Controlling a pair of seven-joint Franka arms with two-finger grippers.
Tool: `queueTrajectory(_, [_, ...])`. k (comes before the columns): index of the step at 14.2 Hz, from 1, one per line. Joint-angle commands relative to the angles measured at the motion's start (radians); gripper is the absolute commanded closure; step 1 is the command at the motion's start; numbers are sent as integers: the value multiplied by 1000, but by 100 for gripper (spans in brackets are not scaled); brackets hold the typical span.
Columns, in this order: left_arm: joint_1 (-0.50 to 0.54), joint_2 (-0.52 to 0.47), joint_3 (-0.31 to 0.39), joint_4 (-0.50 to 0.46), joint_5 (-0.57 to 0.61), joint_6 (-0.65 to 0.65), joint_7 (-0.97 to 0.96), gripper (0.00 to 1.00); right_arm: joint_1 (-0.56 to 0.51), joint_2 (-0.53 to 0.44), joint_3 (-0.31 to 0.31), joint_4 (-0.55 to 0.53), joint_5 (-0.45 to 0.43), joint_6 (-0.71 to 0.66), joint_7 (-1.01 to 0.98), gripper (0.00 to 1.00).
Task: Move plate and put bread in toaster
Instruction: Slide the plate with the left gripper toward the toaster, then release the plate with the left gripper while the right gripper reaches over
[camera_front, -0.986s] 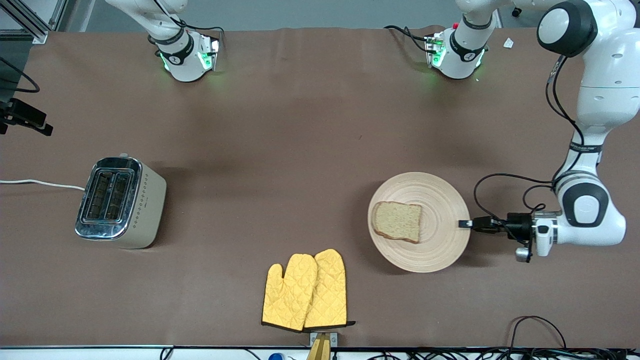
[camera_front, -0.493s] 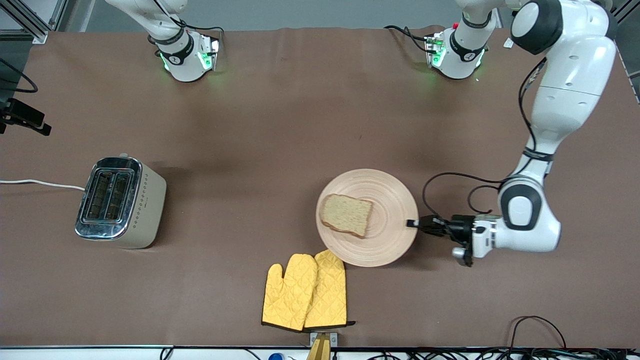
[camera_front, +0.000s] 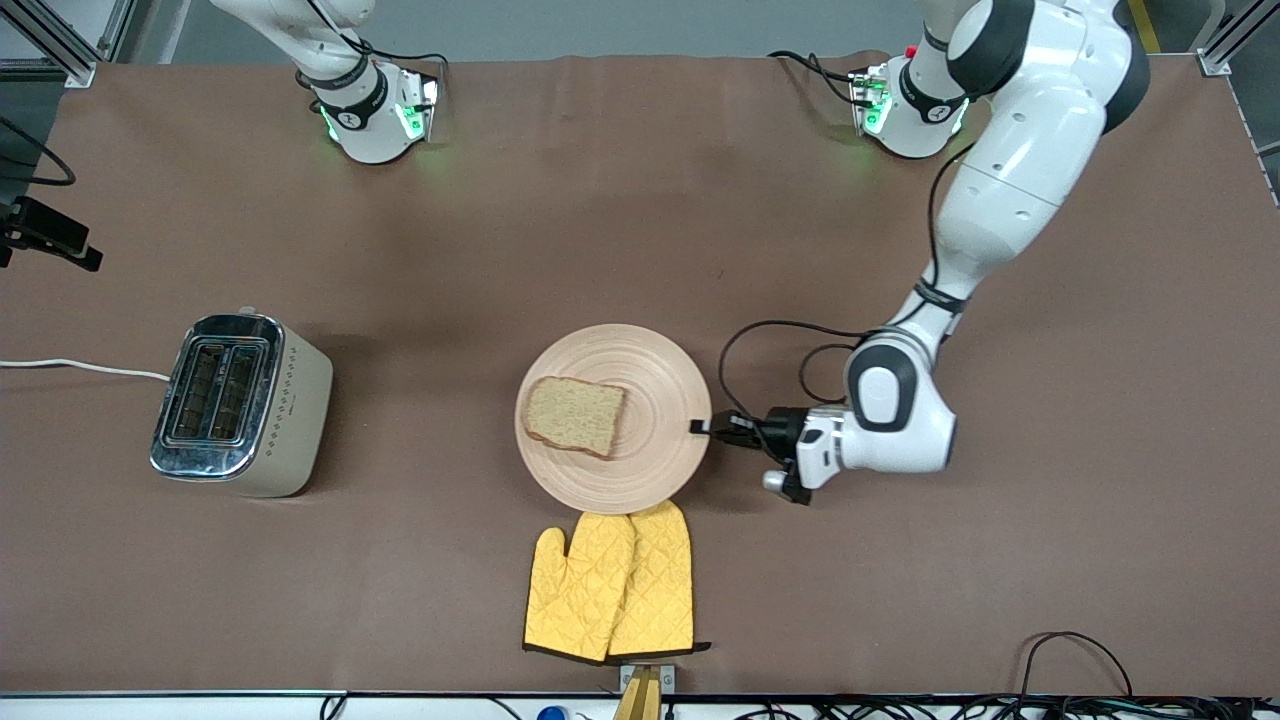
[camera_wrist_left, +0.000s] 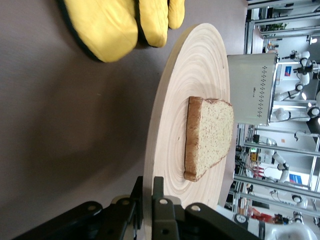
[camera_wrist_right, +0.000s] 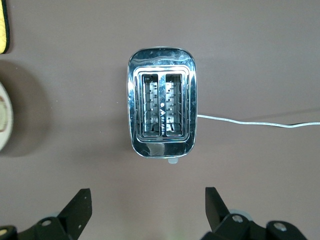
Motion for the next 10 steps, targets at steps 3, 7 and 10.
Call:
queueTrajectory(3, [-76, 47, -4, 13, -55, 125, -1, 98, -18, -15, 15, -10, -11, 3, 12, 0])
queueTrajectory(7, [-72, 50, -4, 13, -52, 133, -10, 84, -18, -15, 15, -10, -11, 1, 13, 0])
queueTrajectory(10, [-59, 40, -4, 11, -52, 132, -12, 0, -19, -15, 15, -8, -9, -7, 14, 0])
